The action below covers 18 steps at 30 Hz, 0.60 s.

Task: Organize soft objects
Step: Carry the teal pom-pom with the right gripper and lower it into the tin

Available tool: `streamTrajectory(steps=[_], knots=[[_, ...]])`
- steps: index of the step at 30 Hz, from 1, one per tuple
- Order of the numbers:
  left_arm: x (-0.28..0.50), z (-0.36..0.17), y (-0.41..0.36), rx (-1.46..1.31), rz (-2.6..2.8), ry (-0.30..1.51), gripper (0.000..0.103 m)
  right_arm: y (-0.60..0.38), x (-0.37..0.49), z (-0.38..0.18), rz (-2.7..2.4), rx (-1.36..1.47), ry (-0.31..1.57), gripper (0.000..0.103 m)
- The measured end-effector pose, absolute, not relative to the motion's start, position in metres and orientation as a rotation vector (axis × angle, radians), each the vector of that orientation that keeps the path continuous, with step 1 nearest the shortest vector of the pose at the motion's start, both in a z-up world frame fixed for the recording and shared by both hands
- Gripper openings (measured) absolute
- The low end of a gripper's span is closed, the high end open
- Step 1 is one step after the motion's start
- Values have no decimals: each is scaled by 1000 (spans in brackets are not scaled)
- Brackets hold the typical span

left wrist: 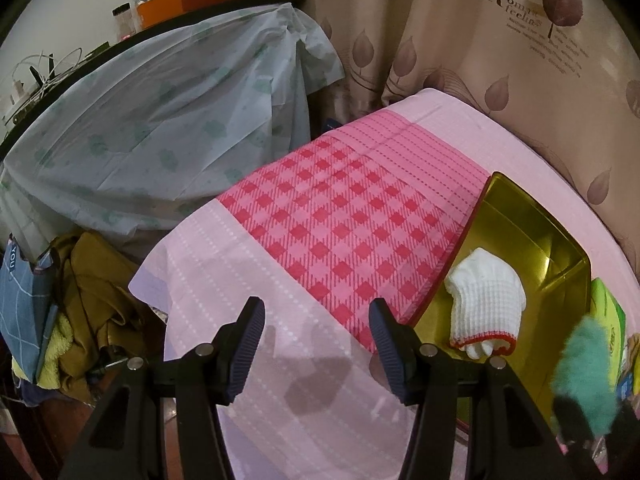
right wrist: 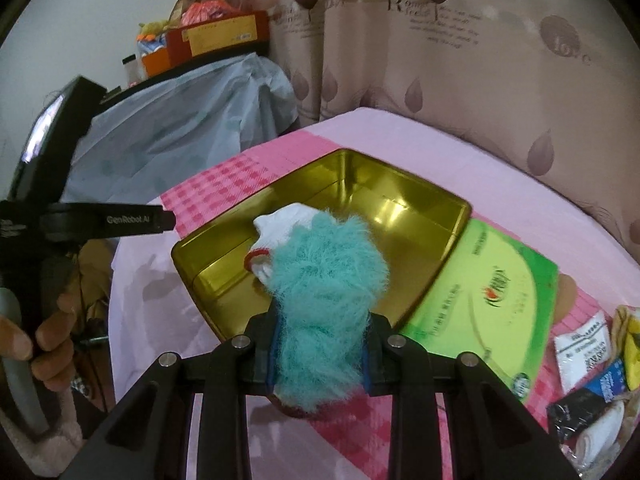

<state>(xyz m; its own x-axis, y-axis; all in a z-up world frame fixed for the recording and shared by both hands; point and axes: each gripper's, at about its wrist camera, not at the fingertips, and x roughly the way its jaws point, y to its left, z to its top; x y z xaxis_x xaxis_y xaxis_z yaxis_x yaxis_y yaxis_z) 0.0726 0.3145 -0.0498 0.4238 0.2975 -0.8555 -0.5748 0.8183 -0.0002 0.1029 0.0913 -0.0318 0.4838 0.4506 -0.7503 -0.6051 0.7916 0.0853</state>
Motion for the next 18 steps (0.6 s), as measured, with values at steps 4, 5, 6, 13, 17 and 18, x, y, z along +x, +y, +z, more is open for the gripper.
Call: streamTrajectory(steps=[4,5,6,13,17,18], knots=[[73,-50,315,-315,556,997,56,99,109,-39,648,-214,863,27],[72,-50,315,-315,558,996,56,100,110,-40,647,-215,865,28],[73,-50,315,-314,559,995,56,102,112,-43,646,-215,872,28],[73,-50,315,-313,559,996,56,107,116,-54,634,-229,890,35],[73,-51,315,-313,558,996,56,107,116,-54,628,-222,886,43],[73,-50,315,-315,558,996,56,106,116,-53,633,-214,882,45]])
